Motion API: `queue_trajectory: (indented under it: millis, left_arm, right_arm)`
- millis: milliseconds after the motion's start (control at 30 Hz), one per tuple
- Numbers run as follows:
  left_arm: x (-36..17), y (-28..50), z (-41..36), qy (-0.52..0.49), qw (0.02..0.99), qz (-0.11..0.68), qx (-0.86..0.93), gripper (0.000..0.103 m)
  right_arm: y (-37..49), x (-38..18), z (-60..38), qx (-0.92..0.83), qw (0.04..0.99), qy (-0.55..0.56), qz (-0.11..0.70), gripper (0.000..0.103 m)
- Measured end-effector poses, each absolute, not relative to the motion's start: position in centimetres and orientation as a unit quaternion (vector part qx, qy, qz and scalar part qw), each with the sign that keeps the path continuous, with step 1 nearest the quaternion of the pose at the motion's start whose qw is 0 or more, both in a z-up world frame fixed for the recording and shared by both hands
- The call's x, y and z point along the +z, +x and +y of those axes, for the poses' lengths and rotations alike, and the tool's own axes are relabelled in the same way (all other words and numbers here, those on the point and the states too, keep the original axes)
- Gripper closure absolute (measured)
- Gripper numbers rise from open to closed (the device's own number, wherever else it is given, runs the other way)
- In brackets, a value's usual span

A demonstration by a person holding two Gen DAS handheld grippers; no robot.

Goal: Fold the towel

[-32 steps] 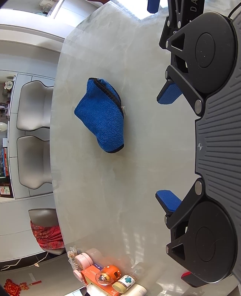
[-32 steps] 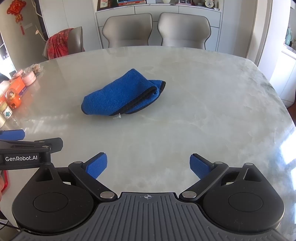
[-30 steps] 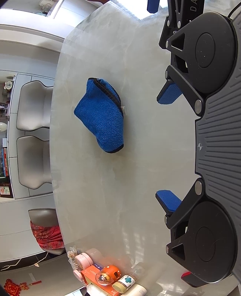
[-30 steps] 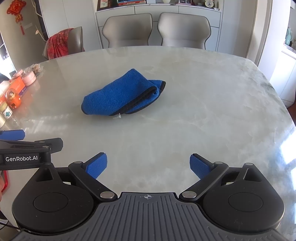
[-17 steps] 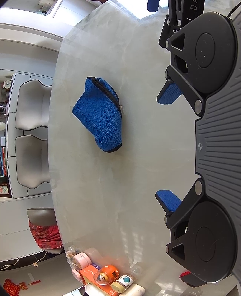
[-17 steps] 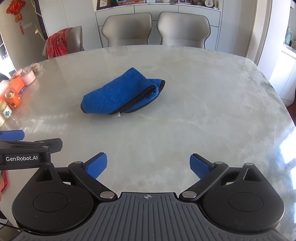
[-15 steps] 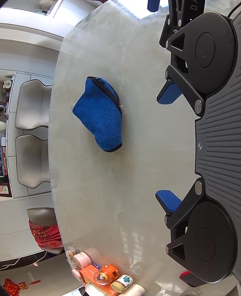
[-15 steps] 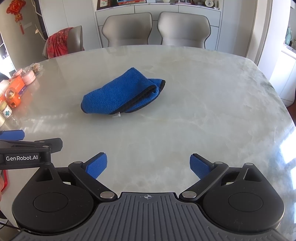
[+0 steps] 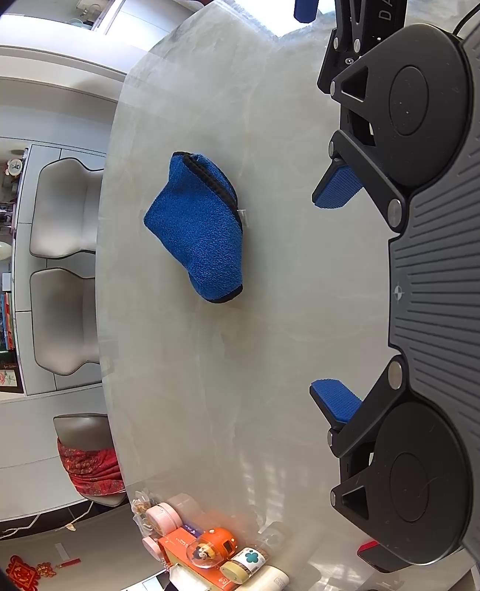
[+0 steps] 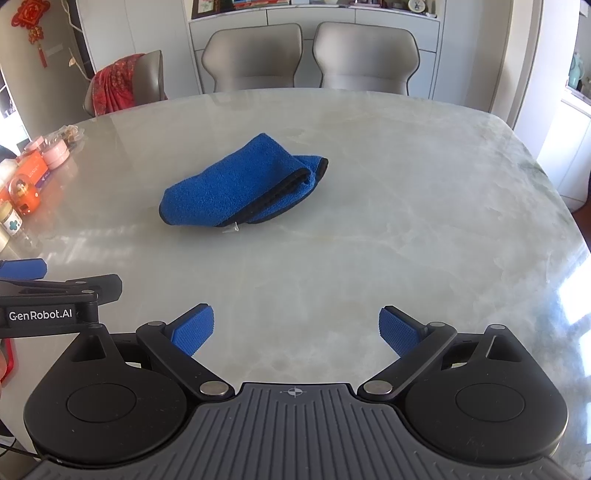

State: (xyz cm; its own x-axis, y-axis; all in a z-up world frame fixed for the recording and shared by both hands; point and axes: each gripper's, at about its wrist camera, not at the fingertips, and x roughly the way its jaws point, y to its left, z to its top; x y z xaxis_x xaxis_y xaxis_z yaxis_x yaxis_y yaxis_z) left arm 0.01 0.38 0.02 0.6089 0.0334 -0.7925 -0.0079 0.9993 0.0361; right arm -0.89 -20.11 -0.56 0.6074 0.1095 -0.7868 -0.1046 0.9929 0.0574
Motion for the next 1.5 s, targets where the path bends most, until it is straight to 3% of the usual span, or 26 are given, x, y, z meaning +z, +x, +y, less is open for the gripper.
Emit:
queue_trajectory:
  millis: [1500]
  left_arm:
    - [0.1,2.0,0.5,0.030,0.895,0.444,-0.001,0.002]
  right_arm:
    - [0.6,-0.7,-19.9,0.071,0.893,0.002,0.445,0.005]
